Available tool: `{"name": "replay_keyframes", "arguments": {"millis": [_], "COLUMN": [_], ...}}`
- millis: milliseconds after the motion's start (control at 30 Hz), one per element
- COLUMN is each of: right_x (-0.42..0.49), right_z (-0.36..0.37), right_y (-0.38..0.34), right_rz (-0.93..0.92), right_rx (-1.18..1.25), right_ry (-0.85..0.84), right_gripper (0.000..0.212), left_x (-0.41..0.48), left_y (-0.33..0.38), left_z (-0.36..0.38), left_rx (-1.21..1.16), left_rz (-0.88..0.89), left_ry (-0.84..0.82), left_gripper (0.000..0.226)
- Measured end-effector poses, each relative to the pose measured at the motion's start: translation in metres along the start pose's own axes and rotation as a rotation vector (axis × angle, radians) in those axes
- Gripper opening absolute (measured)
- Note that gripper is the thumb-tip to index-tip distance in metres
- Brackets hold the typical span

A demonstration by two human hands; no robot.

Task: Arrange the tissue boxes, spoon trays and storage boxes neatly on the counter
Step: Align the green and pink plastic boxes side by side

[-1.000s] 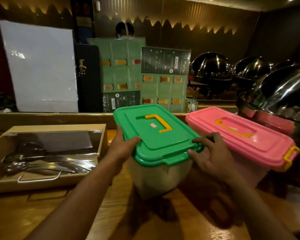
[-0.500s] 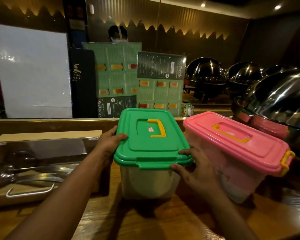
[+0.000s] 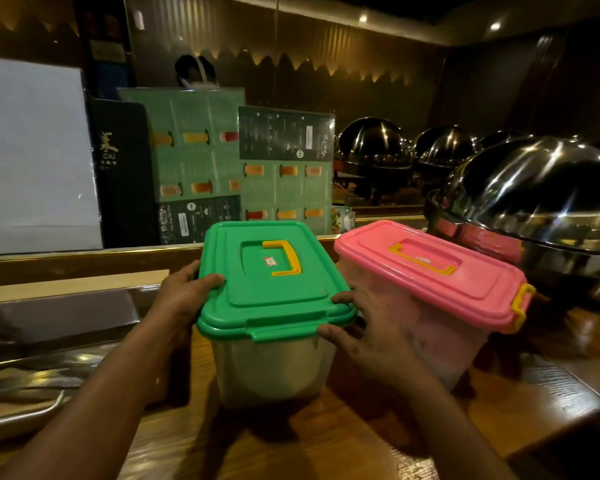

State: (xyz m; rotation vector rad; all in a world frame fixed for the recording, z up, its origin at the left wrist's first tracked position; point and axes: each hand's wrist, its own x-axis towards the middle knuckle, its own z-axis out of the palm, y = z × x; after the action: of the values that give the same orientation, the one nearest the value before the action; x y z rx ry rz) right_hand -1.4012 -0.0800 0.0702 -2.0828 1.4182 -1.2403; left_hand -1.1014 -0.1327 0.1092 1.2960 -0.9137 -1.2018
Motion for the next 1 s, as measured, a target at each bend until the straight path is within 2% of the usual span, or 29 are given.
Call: {"name": "replay_keyframes", "arguments": {"millis": [100, 200, 300, 433, 533, 633, 733, 833, 1000], "right_x": [0.005, 0.012, 0.019, 0.027, 0.029, 0.028, 0.031, 0.031, 0.027], "right_z": [-0.036, -0.089, -0.144, -0.211, -0.249, -0.274, -0.294, -0.308, -0.301], "right_y": [-0.001, 0.008, 0.037, 0.088, 0.124, 0.154, 0.178, 0.196, 0.214], "right_rz": [-0.052, -0.132, -0.135, -0.022, 0.113, 0.146, 0.139, 0.105, -0.005], "right_rx": [-0.131, -0.215, -0.254, -0.35, -0.36, -0.313, -0.259, -0.184, -0.144], "right_ry": [-0.039, 0.027, 0.081, 0.08, 0.041, -0.035, -0.221, -0.381, -0.277], "right_gripper": [0.065, 0.047, 0.035, 0.032, 0.031, 0.033, 0.039, 0.054, 0.059], "left_x": [-0.009, -0.03, -0.061, -0.099, -0.106, -0.115, -0.127, -0.131, -0.118], "left_y": [0.012, 0.029, 0.036, 0.017, -0.016, -0.049, -0.068, -0.07, -0.067], "left_z": [0.004, 0.025, 0.079, 0.184, 0.256, 0.313, 0.352, 0.373, 0.377], "left_rx": [0.41, 0.685, 0.777, 0.754, 0.752, 0.764, 0.765, 0.788, 0.785], "left_rz": [0.183, 0.359, 0.516, 0.72, 0.679, 0.566, 0.453, 0.394, 0.374], "left_ry": [0.126, 0.191, 0.207, 0.05, -0.075, -0.111, -0.115, -0.078, -0.037], "left_gripper": [0.058, 0.061, 0.058, 0.055, 0.067, 0.089, 0.107, 0.116, 0.123]}}
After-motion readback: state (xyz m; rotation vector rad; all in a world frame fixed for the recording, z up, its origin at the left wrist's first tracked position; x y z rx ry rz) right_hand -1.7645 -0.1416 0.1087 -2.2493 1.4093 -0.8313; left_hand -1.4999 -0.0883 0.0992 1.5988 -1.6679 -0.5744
